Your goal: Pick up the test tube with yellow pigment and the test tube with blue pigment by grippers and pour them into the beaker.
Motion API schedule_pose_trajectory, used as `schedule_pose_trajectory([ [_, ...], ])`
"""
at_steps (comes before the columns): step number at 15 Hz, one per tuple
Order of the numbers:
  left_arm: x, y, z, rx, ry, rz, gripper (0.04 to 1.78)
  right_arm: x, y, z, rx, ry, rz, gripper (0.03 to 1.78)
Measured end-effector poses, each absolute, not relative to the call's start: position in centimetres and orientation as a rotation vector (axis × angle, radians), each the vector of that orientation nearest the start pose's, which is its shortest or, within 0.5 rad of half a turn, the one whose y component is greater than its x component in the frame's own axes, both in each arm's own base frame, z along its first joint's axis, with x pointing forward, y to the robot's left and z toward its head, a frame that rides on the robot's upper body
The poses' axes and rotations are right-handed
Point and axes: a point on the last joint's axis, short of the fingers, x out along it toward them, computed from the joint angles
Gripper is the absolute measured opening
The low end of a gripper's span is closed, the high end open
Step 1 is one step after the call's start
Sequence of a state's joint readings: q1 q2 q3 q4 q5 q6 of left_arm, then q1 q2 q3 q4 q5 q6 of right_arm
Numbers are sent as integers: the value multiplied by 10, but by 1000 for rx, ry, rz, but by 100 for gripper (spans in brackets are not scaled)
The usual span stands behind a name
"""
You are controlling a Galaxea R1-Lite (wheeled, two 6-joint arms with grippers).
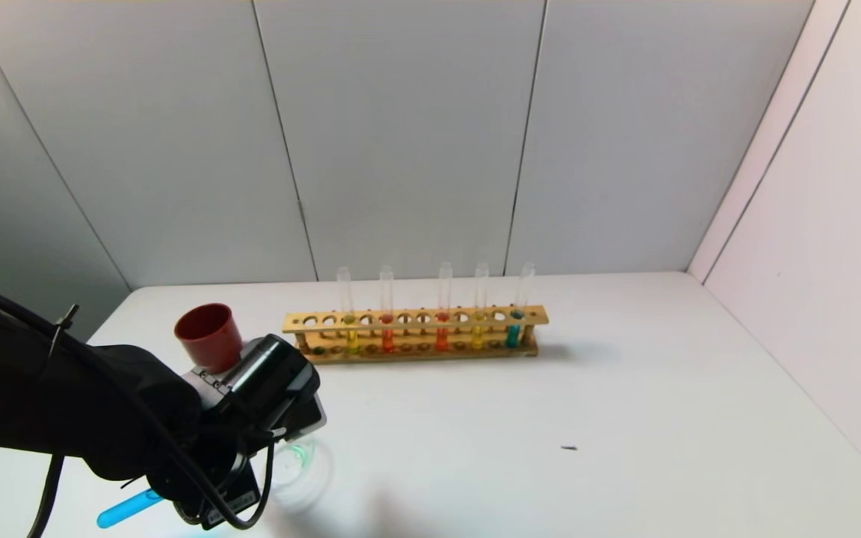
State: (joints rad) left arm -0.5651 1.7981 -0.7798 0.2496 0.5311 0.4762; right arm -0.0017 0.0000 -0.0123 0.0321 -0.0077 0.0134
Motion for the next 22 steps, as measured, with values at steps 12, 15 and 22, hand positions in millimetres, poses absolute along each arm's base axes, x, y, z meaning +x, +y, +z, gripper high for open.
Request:
schedule_pose_trajectory([
  [12, 226, -129, 87, 1146, 1192, -308, 34, -24, 0, 76, 13, 20, -9, 170],
  [15, 232, -131, 92, 1182, 1233, -292, 34, -24, 0, 76, 13, 20, -9, 170],
  [22, 237, -133, 90, 1273, 1367, -320, 34, -24, 0, 76, 14, 19, -9, 170],
])
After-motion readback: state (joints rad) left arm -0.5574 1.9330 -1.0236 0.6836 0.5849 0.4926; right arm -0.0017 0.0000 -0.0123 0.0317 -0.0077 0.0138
